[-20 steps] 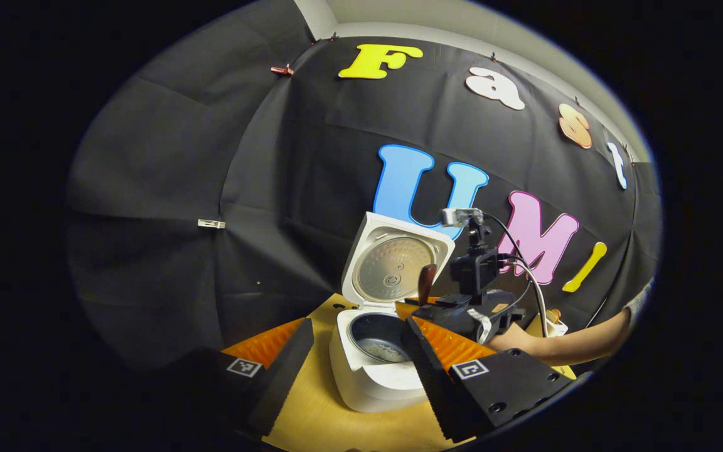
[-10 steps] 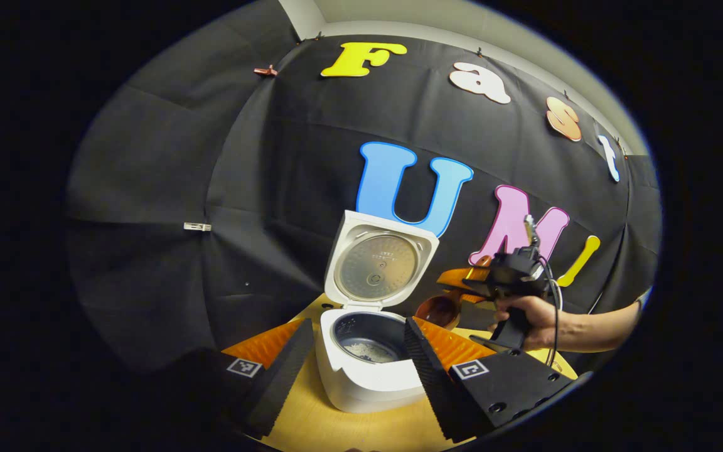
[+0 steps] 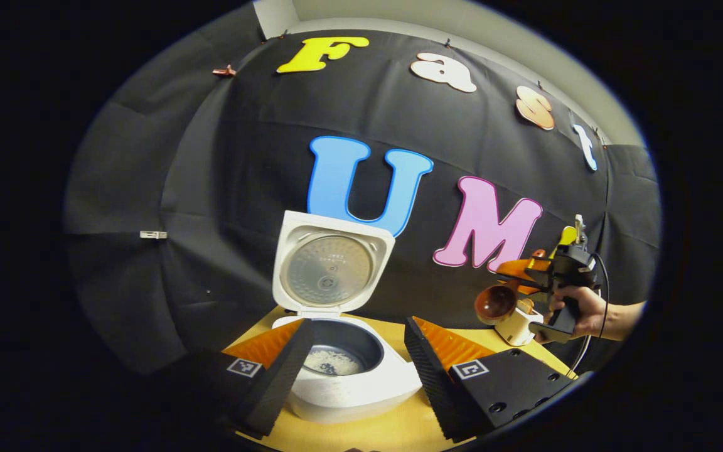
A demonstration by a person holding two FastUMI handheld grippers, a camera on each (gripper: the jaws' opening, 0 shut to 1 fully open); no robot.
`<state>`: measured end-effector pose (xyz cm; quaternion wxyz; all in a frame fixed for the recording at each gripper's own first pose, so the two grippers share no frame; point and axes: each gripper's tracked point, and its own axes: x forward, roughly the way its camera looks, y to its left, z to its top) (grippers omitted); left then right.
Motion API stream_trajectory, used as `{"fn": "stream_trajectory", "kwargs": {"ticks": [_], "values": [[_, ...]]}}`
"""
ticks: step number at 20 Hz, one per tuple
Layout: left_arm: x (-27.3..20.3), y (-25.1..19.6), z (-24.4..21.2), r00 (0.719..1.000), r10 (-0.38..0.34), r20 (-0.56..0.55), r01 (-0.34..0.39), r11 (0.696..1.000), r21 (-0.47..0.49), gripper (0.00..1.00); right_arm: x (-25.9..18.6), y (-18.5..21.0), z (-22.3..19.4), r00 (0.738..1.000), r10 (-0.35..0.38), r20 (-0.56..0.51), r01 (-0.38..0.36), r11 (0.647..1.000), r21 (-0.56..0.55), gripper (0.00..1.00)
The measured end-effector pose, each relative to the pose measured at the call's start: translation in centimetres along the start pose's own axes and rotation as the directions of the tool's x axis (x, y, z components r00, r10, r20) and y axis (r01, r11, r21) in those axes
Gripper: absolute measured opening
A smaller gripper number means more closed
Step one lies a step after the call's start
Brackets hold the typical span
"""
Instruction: Close the left gripper, press the button to open the rice cooker; take a wooden spoon from the chopstick holder with the right hand, scoop a spoonful of rice and pour it into the rice cooker, then put the wooden spoon back into the chopstick holder.
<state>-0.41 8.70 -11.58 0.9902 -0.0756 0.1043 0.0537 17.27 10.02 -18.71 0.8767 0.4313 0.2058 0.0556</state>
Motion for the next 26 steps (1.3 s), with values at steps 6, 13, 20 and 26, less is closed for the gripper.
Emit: {"fn": "stream_trajectory", "kwargs": {"ticks": [6, 13, 20, 26], "values": [[1.9, -3.5, -0.5, 0.999, -0.040, -0.009, 0.040, 0.999, 0.010, 0.94, -5.9, -12.7, 6.7, 0.975, -0.196, 0.104, 0.199, 0.980, -0.018, 0.19], [3.5, -7.9, -0.7, 0.998, -0.061, -0.017, 0.061, 0.997, -0.037, 0.94, -10.0, -24.1, 5.9, 0.937, -0.342, 0.071, 0.348, 0.931, -0.112, 0.19], [4.4, -10.1, -1.3, 0.998, -0.046, -0.041, 0.045, 0.999, -0.023, 0.94, -12.2, -29.3, 1.3, 0.922, -0.385, -0.037, 0.364, 0.897, -0.250, 0.19], [4.2, -11.6, -1.6, 0.998, -0.025, -0.053, 0.025, 1.000, -0.006, 0.94, -12.5, -32.6, -2.3, 0.910, -0.397, -0.122, 0.348, 0.888, -0.300, 0.19]]}}
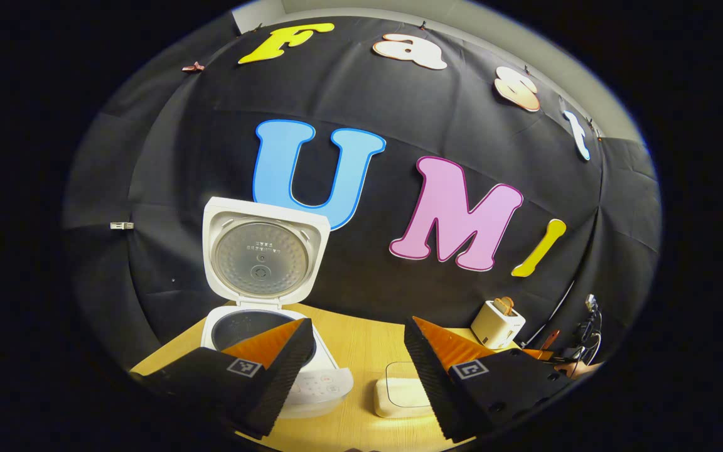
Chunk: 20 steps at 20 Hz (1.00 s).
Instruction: Close the left gripper, press the button to open the rice cooker; take a wooden spoon from the chopstick holder with the right hand, scoop a spoonful of rice and pour it into the rice cooker, then put the wooden spoon back into the chopstick holder.
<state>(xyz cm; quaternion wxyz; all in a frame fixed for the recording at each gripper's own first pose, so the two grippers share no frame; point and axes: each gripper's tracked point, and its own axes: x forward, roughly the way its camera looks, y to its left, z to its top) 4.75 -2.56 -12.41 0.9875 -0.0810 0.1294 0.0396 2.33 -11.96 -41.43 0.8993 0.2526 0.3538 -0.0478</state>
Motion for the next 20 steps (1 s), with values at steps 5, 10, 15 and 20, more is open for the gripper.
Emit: {"fn": "stream_trajectory", "kwargs": {"ticks": [5, 10, 15, 20], "values": [[-0.6, -0.9, 0.1, 1.000, 0.017, -0.002, -0.017, 0.999, 0.028, 0.94, 1.2, -0.9, -2.7, 0.997, 0.014, -0.076, -0.014, 1.000, 0.001, 0.19], [-0.9, -1.5, 0.4, 1.000, 0.020, 0.003, -0.020, 0.998, 0.052, 0.94, 1.5, -1.7, -3.0, 0.996, 0.001, -0.088, -0.003, 1.000, -0.023, 0.22], [-0.9, -1.7, 0.5, 1.000, 0.008, 0.007, -0.008, 0.999, 0.051, 0.94, 1.0, -3.5, -2.4, 0.996, -0.059, -0.070, 0.058, 0.998, -0.018, 0.66], [-0.1, -0.7, 1.9, 0.999, -0.008, 0.036, 0.006, 0.998, 0.056, 0.94, -1.7, -4.2, -0.8, 0.995, -0.096, -0.026, 0.096, 0.995, -0.022, 0.86]]}}
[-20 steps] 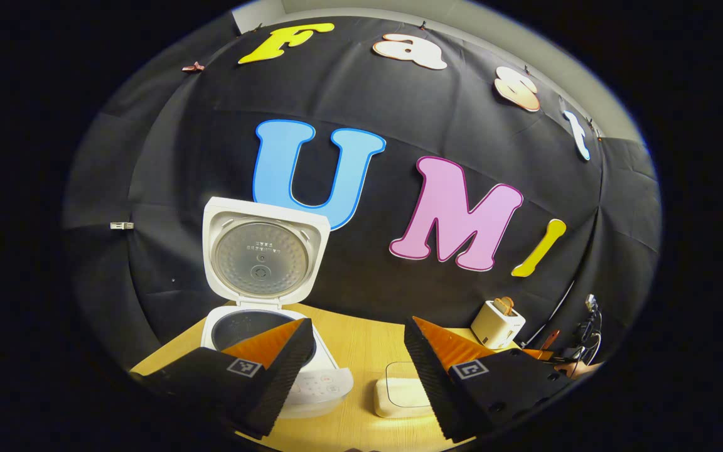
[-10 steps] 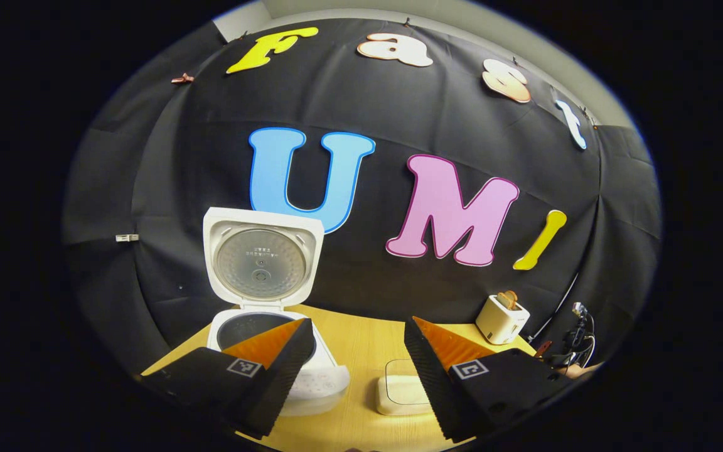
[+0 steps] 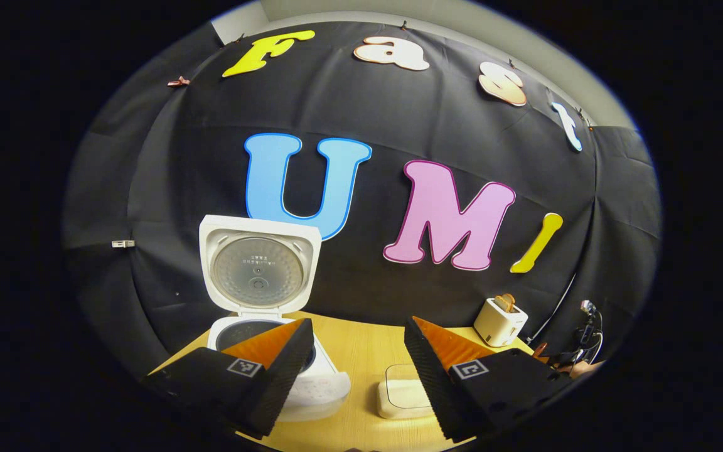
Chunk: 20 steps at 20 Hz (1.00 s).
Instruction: Close the left gripper, press the button to open the rice cooker; take a wooden spoon from the chopstick holder with the right hand, scoop a spoonful of rice and pour it into the rice cooker, then put the wooden spoon back into the chopstick holder.
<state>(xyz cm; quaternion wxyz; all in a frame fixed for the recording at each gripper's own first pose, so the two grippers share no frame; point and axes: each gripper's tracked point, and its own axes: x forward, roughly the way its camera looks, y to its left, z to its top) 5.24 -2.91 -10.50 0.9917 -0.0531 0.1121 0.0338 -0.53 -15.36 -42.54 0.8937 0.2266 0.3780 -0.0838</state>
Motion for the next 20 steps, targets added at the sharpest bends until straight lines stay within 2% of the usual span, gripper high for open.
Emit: {"fn": "stream_trajectory", "kwargs": {"ticks": [6, 10, 12, 14, 20], "values": [[2.8, 3.1, 5.0, 0.995, -0.005, 0.098, 0.002, 0.999, 0.034, 0.94, -5.9, 0.6, 2.2, 0.997, -0.014, 0.080, 0.021, 0.997, -0.079, 0.91], [5.8, 7.7, 10.1, 0.982, 0.068, 0.179, -0.081, 0.995, 0.066, 0.94, -10.8, 3.2, 3.1, 0.992, -0.008, 0.130, 0.023, 0.992, -0.120, 0.92], [7.2, 9.3, 12.1, 0.974, 0.087, 0.207, -0.102, 0.993, 0.058, 0.94, -12.7, 4.8, 3.4, 0.986, -0.004, 0.165, 0.030, 0.987, -0.160, 0.98], [8.7, 10.5, 14.0, 0.966, 0.094, 0.240, -0.114, 0.991, 0.070, 0.94, -15.0, 6.2, 3.9, 0.979, 0.000, 0.204, 0.043, 0.977, -0.207, 0.98], [14.6, 13.8, 16.8, 0.957, 0.133, 0.256, -0.168, 0.978, 0.122, 0.94, -19.5, 8.9, 4.8, 0.965, 0.009, 0.261, 0.058, 0.967, -0.247, 0.98]]}}
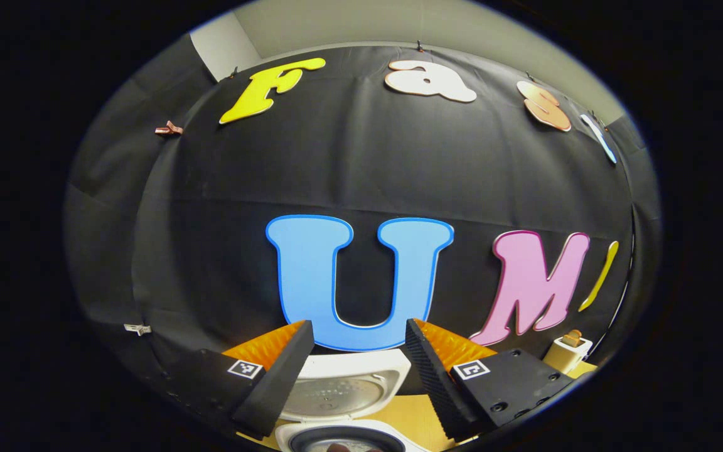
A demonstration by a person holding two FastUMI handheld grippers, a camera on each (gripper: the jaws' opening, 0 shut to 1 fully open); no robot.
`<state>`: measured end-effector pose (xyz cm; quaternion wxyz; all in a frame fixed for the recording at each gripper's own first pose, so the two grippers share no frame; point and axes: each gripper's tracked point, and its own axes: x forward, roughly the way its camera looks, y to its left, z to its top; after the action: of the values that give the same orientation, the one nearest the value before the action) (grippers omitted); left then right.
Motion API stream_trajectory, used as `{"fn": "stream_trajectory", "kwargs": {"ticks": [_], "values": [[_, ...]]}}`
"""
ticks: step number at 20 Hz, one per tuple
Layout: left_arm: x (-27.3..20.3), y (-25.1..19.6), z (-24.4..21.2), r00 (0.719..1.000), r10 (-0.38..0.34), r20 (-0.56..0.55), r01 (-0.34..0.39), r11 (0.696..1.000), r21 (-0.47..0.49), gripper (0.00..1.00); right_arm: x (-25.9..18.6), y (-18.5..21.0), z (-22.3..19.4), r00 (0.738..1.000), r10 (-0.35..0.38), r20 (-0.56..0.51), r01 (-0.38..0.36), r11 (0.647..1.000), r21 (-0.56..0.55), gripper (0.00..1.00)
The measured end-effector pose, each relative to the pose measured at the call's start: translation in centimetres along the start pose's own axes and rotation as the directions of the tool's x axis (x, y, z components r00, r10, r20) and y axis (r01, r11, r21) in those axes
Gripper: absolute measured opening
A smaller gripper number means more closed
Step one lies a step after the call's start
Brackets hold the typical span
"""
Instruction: Close the left gripper, press the button to open the rice cooker; take a wooden spoon from the chopstick holder with the right hand, scoop a spoonful of rice and pour it into the rice cooker, then put the wooden spoon back into the chopstick holder.
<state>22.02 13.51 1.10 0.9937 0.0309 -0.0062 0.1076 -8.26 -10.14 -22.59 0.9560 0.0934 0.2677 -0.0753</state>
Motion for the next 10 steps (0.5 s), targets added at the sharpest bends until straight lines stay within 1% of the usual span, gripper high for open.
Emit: {"fn": "stream_trajectory", "kwargs": {"ticks": [3, 6, 10], "values": [[3.2, 0.8, -1.4, 0.999, 0.020, -0.043, -0.020, 1.000, -0.001, 0.95, -1.6, 1.1, 0.0, 1.000, 0.019, -0.008, -0.019, 1.000, 0.008, 0.98], [5.6, 1.6, -3.1, 0.996, 0.041, -0.079, -0.040, 0.999, 0.002, 0.95, -2.6, 1.0, 0.0, 1.000, 0.004, -0.007, -0.004, 1.000, 0.024, 0.98], [7.6, 2.3, -5.6, 0.989, 0.057, -0.139, -0.054, 0.998, 0.025, 0.95, -3.7, 1.0, -0.2, 1.000, -0.006, -0.014, 0.006, 0.999, 0.049, 0.98]]}}
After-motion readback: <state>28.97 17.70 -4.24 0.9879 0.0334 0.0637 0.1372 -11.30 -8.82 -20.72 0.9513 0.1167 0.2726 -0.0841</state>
